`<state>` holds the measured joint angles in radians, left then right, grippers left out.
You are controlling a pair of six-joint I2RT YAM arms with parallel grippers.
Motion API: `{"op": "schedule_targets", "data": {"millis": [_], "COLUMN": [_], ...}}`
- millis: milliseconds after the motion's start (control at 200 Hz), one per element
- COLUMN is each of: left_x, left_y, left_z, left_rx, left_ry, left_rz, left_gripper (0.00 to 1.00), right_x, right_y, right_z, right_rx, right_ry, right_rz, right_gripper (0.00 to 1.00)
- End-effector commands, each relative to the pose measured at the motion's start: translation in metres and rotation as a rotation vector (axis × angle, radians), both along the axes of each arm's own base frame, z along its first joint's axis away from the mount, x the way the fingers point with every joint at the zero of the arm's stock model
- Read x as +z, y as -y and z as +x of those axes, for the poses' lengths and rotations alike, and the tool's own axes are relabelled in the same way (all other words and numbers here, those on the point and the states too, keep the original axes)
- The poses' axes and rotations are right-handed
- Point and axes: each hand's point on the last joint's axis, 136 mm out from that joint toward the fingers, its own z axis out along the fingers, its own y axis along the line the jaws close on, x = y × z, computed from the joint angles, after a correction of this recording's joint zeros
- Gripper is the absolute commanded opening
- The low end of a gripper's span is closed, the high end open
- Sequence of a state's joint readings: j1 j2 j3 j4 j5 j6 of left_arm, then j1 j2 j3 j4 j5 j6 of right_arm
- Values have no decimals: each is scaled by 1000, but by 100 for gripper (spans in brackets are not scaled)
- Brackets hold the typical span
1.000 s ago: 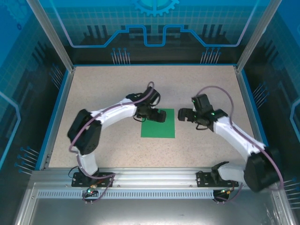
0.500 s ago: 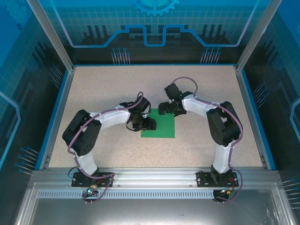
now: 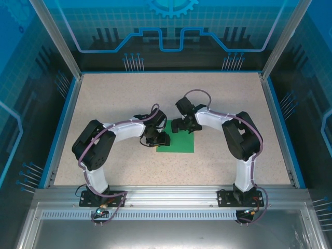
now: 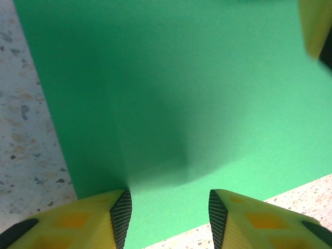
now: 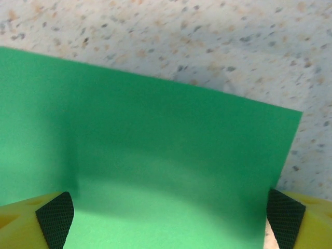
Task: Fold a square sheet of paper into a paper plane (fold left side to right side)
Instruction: Pick up the square sheet of paper from the center of the table.
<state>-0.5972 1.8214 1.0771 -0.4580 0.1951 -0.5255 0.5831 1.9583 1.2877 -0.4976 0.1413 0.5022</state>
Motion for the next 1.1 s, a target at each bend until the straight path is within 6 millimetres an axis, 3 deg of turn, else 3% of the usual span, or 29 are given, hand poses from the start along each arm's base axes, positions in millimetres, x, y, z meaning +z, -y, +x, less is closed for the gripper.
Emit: {"op": "schedule_targets", "data": {"millis": [0,260,420,545,720,885,1000,1095], "left_x": [-23,5,42,77,123,180,218,243], "left_y": [-9,-1,-8,-21,-51,-72,-73,-63], "left_z": [-9,4,18,26,32,29,22,17], "left_rx": [10,21,61,82,142,150,104,39], "left_ry": [-37,44,114,192,294,447,552,601], "left_rz": [43,-45,-149,-226,-361,-510,-608,-713], "left_gripper": [46,45,46,51,55,64,77,82], "right_x": [-8,3,18,34,84,145,189,222], "right_y": [-19,-30,-37,-46,-63,-60,-48,-41], "right_z": [-44,-58,-56,-54,-56,-68,-79,-89], "right_rx": [55,108,145,172,256,373,436,480], "right_ry": [-122,-128,-105,-89,-22,41,76,103], "right_rz": [46,107,166,259,507,707,834,919], "right_gripper": [98,77,50,38,29,29,29,29]}}
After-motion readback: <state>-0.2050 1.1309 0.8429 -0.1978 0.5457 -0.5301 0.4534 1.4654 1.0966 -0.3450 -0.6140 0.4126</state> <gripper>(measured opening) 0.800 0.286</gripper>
